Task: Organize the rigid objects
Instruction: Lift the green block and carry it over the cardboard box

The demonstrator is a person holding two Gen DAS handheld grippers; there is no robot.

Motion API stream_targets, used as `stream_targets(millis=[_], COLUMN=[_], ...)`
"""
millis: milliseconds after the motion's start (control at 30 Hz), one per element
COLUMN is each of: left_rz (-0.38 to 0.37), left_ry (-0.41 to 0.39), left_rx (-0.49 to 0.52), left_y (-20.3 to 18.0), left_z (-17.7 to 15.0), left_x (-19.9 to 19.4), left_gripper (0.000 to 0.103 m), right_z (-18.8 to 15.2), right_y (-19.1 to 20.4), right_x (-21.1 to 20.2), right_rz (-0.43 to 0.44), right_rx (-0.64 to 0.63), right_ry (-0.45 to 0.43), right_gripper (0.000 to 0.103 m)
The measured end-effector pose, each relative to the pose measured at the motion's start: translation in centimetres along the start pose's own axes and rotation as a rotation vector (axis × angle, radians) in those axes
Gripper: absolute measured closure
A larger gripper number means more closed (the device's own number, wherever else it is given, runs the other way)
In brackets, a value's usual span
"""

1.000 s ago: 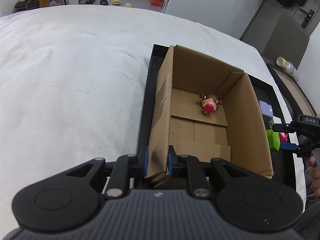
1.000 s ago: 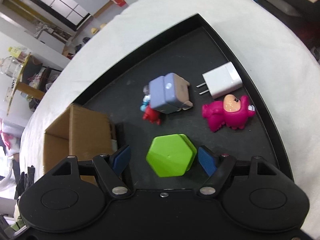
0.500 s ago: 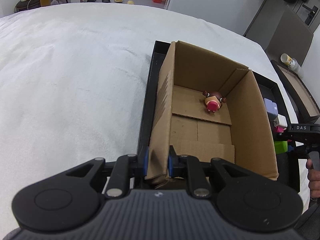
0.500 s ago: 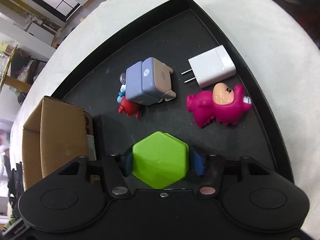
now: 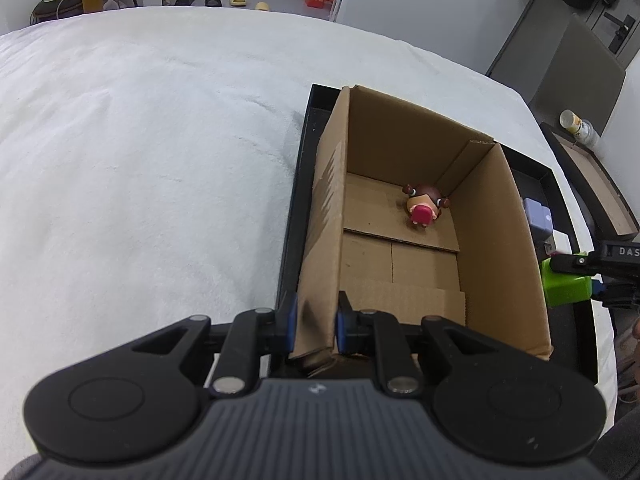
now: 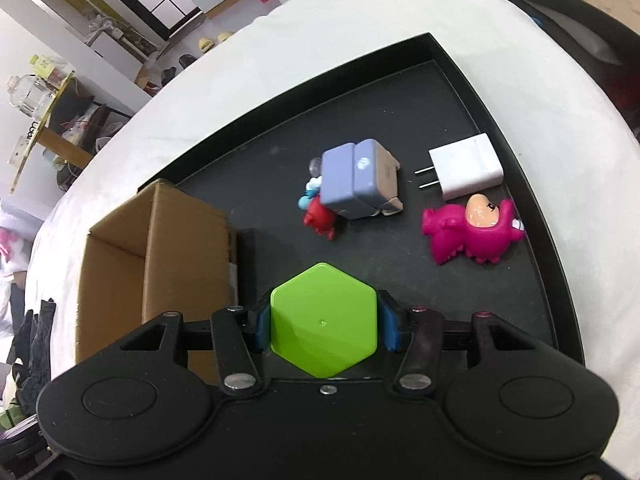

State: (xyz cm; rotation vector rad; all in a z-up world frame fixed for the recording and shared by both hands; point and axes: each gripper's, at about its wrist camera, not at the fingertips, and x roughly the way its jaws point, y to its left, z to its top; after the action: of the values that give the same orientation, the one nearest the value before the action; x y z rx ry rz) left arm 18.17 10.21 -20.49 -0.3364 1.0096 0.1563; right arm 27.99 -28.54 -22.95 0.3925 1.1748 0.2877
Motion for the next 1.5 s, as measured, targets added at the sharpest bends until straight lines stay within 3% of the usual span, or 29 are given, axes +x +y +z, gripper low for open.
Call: stream_targets(millis=[533,1500], left_rz=[-0.040,-0.132], left_ry=[-0.009,-0.024], left_rx=[-0.013,-0.043], left_y=[0.5,2.0], left_z=[-0.2,-0.5], left_x=[-0.2,0.0], left_gripper=[0.088,0.085], right_z=[1.2,1.2], right_y=[5.4,18.4], right_x=[-2.7,-1.3], right_rz=[-0.002,0.026], right_rx=[-0.088,-0.313], right_ry=[-0.081,-0.070], right_gripper=[0.053,0.053])
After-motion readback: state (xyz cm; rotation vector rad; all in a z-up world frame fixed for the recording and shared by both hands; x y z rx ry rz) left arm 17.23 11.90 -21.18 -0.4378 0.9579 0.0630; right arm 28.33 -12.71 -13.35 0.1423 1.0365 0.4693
